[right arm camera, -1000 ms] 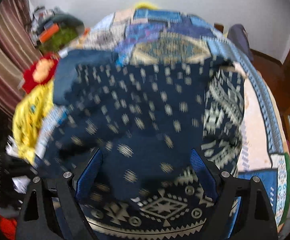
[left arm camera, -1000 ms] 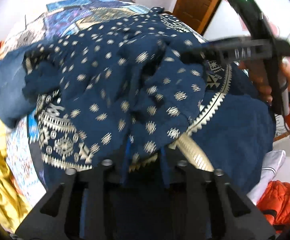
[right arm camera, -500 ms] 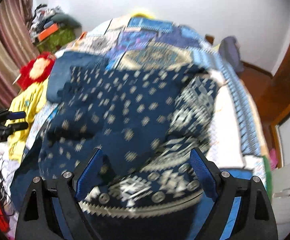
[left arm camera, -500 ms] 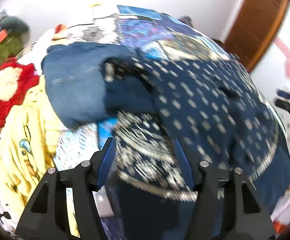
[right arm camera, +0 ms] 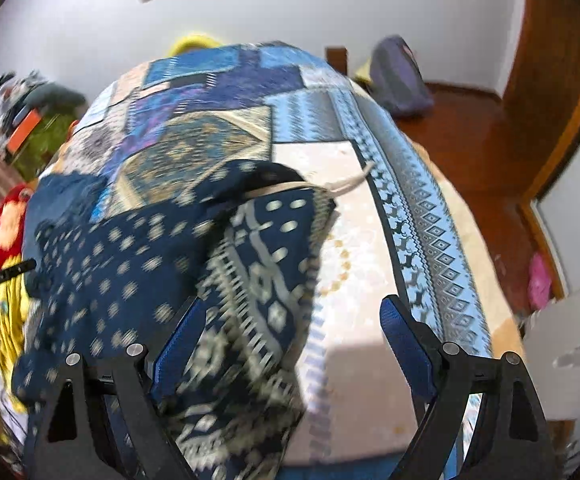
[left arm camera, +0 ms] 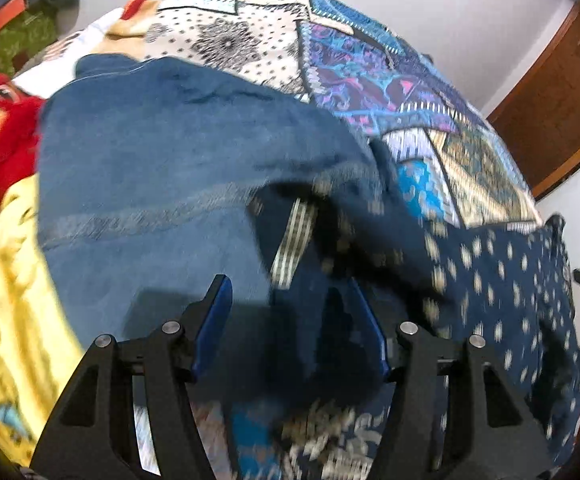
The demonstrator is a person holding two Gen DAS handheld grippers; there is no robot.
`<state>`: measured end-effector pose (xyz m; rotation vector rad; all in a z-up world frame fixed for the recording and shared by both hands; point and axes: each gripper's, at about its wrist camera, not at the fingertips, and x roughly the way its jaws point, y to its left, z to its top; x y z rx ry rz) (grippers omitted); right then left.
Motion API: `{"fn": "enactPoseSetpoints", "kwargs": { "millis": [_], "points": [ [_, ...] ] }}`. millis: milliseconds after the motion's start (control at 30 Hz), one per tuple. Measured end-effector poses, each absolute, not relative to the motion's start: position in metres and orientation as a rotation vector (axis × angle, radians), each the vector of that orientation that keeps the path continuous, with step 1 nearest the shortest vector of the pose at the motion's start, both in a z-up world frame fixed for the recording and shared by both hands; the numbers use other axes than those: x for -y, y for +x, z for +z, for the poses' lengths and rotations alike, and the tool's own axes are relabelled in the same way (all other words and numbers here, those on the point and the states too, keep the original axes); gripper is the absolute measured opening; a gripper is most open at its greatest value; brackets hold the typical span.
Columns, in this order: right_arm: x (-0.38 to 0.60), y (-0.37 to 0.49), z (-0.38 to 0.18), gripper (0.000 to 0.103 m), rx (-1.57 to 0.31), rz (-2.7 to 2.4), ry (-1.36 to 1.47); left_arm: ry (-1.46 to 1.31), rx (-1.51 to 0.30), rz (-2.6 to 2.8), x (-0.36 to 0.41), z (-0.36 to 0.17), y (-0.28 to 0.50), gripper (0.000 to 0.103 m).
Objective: Fold large clothes
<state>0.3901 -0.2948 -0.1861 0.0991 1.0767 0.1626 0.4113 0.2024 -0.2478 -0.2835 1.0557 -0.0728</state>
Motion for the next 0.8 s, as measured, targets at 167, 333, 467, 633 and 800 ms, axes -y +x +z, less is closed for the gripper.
{"fn": "enactPoseSetpoints", "kwargs": {
  "millis": [167, 333, 467, 633, 800],
  "points": [
    [0.297, 0.428, -0.208, 0.084, -1.106, 0.191, 0.146, -0.284, -1.069, -0.110, -0.197, -0.264, 0.448, 0.048],
    [0.280, 0.452, -0.222, 0.055, -1.113, 0.285, 0.177, -0.306, -1.022, -0.111, -0.197, -0.268, 0.457, 0.041],
    [0.258, 0.460, -0.218, 0.020, -1.081, 0.322, 0.144, -0.391, -1.014, -0.106, -0.202, -0.267, 0.457, 0.006],
    [0.237, 0.462, -0.187, 0.012, -0.991, 0.323, 0.065, -0.258, -0.968, -0.036, -0.193, -0.234, 0.447, 0.005],
    [0.214, 0.477, -0.146, 0.011, -0.880, 0.350, 0.006, -0.274, -0.868, 0.008, -0.213, -0.185, 0.440, 0.005]
  ]
}}
